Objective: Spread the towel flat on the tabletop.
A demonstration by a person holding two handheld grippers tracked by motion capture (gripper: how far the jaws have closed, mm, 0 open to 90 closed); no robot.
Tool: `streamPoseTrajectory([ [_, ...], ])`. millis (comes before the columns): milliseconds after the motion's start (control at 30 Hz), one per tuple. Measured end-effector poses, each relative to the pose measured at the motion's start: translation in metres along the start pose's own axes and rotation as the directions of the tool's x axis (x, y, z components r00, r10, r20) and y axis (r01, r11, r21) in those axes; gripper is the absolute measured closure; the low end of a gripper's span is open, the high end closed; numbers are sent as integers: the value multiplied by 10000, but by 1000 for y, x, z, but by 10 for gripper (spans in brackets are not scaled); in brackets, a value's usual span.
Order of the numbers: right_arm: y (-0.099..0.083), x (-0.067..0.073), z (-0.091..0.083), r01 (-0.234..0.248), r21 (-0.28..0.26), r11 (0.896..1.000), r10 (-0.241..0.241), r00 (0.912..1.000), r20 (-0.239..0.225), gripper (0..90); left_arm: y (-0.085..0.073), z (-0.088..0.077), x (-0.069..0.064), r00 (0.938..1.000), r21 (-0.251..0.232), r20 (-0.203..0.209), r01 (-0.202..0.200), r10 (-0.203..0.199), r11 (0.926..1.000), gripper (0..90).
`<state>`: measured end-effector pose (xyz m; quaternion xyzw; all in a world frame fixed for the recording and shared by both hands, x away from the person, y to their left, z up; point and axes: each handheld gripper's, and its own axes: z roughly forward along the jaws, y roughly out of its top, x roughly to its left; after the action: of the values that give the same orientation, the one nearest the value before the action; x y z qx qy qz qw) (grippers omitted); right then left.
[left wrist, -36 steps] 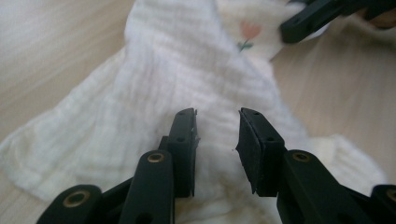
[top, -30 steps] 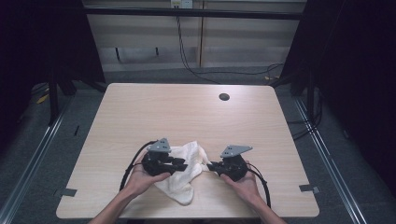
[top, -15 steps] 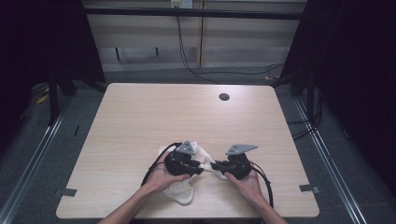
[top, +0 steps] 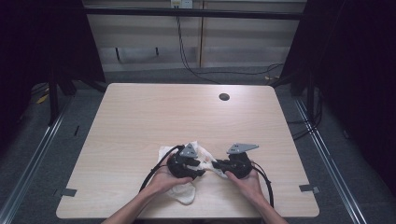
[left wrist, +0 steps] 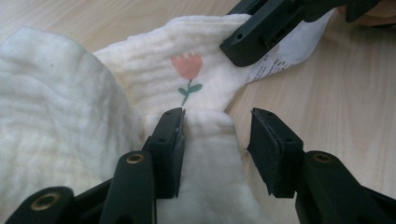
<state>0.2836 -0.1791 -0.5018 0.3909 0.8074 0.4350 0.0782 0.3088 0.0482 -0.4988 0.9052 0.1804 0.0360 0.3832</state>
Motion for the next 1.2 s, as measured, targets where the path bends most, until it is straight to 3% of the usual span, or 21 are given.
streamPoseTrajectory([
  [33, 0, 1, 0, 14, 7, 10000, -14, 10000, 90, 854, -1, 1, -5, 9983, -52, -463, -360, 357, 9993, 614],
  [67, 0, 1, 0, 14, 7, 10000, -14, 10000, 90, 854, -1, 1, -5, 9983, -52, -463, -360, 357, 9993, 647],
  [133, 1, 1, -2, -74, -100, 9999, 74, 10000, 33, 854, -1, 1, -6, 9971, -41, -691, -320, 317, 9995, 691],
  [200, 2, 2, -2, -58, -151, 9999, 58, 10000, 15, 854, -2, 2, -5, 9960, -311, -893, -11, -17, 9995, 737],
  [300, 2, 0, -3, -58, -119, 9999, 58, 10000, 37, 852, -3, -1, 2, 9982, -200, -543, 241, -251, 9995, 839],
  [433, 1, -1, -5, -99, -121, 9999, 99, 9999, 33, 849, -4, -2, 8, 9967, -402, 88, 810, -807, 9959, 849],
  [567, 1, -3, -6, -98, -129, 9999, 98, 9999, 24, 850, -3, -9, 10, 9935, -550, 496, 1055, -1028, 9929, 851],
  [700, 2, -5, -10, -153, -277, 9995, 152, 9999, -11, 851, 2, -24, 8, 9919, -1038, 812, 1063, -981, 9889, 853],
  [900, 6, -8, -20, -181, -617, 9979, 176, 9998, -82, 851, 3, -47, 12, 9925, -1519, 991, 866, -721, 9846, 854],
  [1067, 9, -11, -28, -279, -901, 9955, 269, 9996, -124, 852, -6, -63, 26, 9887, -1863, 936, 1327, -1168, 9735, 854],
  [1100, 9, -12, -30, -274, -934, 9953, 263, 9996, -134, 853, -10, -69, 30, 9872, -2050, 991, 1431, -1249, 9682, 853],
  [1133, 9, -12, -30, -274, -934, 9953, 263, 9996, -134, 853, -10, -69, 30, 9872, -2050, 991, 1431, -1249, 9682, 854],
  [1200, 10, -11, -31, -222, -974, 9950, 204, 9996, -198, 853, -14, -76, 34, 9840, -2244, 1035, 1649, -1448, 9605, 854],
])
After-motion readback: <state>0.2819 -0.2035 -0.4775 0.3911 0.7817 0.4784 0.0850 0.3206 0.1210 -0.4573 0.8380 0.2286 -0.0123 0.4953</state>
